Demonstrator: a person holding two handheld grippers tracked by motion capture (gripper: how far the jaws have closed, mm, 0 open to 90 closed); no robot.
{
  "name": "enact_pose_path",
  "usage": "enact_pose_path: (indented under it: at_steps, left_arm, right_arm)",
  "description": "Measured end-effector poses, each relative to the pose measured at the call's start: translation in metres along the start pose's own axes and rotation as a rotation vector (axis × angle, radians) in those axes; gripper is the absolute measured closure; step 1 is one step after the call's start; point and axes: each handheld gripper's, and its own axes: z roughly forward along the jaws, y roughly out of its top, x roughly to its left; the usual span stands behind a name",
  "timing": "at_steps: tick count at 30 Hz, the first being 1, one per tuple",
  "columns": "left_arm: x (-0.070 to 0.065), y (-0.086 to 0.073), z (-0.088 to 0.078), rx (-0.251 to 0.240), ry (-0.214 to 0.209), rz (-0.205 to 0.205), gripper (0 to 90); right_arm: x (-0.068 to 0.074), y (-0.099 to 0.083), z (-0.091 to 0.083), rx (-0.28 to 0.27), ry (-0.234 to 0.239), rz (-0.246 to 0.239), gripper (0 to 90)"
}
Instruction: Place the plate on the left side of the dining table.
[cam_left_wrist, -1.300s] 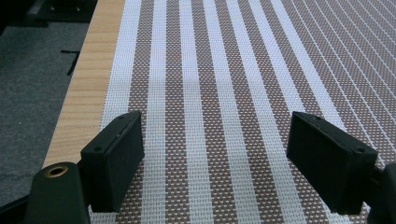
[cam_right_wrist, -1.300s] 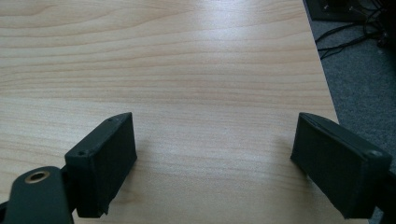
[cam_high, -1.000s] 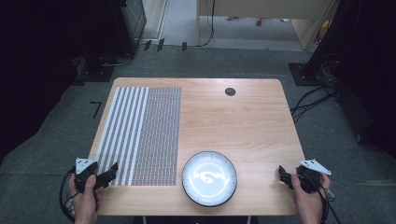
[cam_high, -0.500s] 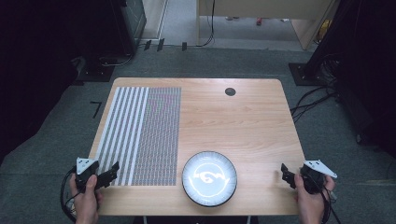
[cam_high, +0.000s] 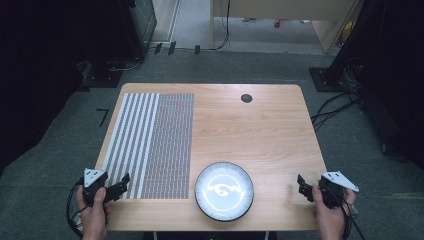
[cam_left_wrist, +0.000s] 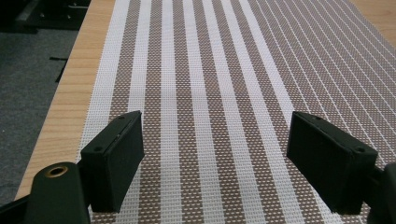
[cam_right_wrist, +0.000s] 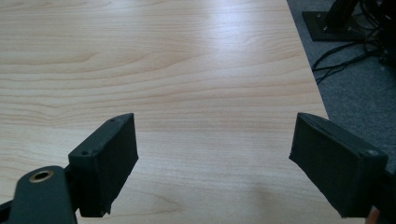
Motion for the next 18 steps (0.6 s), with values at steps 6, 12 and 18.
enact_pose_path:
  at_steps: [6, 12, 18]
  left_arm:
    - [-0.004, 0.0, 0.001, 0.004, -0.009, 0.005, 18.9]
    - [-0.008, 0.0, 0.001, 0.004, -0.019, 0.01, 18.9]
    - [-0.013, 0.001, 0.0, 0.005, -0.031, 0.018, 18.9]
  right_arm:
    - [0.004, 0.001, -0.002, -0.007, 0.012, 0.001, 14.5]
    - [0.009, 0.002, -0.004, -0.015, 0.03, 0.005, 14.5]
    - [0.012, 0.003, -0.004, -0.019, 0.038, 0.002, 14.6]
